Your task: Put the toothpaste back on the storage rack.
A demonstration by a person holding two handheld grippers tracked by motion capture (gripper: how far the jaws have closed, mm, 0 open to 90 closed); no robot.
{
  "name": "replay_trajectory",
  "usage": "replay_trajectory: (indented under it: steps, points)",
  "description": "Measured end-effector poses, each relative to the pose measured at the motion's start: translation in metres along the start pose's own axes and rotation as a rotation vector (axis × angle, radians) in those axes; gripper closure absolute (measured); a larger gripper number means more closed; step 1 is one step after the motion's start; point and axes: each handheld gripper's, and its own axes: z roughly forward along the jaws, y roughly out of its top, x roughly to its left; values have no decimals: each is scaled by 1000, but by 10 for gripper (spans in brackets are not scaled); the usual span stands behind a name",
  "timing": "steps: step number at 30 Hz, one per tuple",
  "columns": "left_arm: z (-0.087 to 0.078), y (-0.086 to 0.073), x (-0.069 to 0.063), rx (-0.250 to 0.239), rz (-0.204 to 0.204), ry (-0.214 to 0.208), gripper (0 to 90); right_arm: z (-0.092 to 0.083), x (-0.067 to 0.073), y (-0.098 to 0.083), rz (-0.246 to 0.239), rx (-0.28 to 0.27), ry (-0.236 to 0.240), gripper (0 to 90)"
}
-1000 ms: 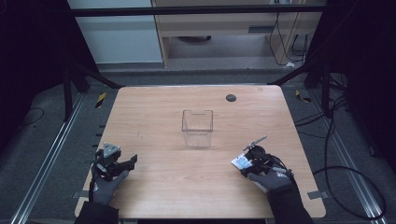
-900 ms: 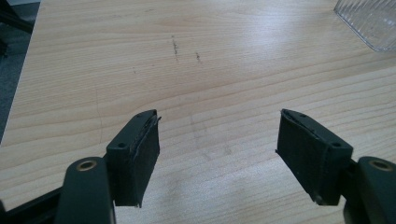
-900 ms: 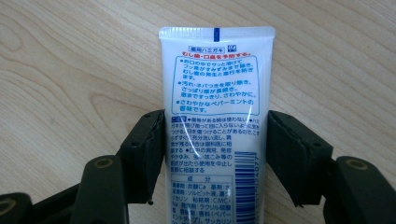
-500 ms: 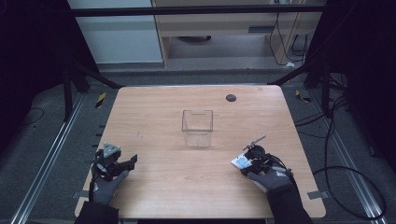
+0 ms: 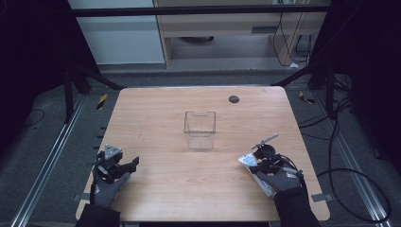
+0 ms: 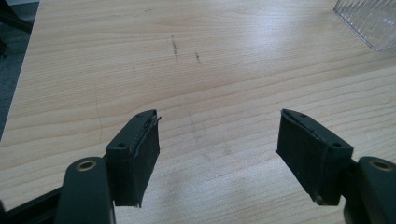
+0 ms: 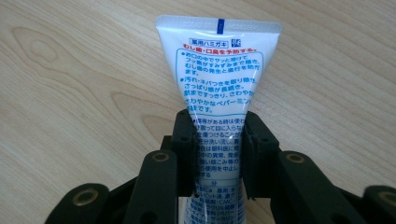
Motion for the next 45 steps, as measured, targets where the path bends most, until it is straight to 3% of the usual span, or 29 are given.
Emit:
replay_trajectory:
  steps: [7,20,35,37,41,45]
  points:
    - [0,0,0,-1,-1,1,287,-17,1,1,7,-99,24,731]
    - [0,0,0,-3,-2,3,288,-38,4,14,56,-384,78,737]
    - [-1,0,0,-6,-4,4,287,-59,21,46,115,-749,56,736]
    - [-1,0,0,-8,-5,4,288,-60,22,48,114,-766,47,737]
    - [-1,0,0,-10,-6,4,287,-61,29,57,135,-860,35,736]
    - [-1,0,1,-11,-9,3,288,-61,32,63,146,-898,25,736]
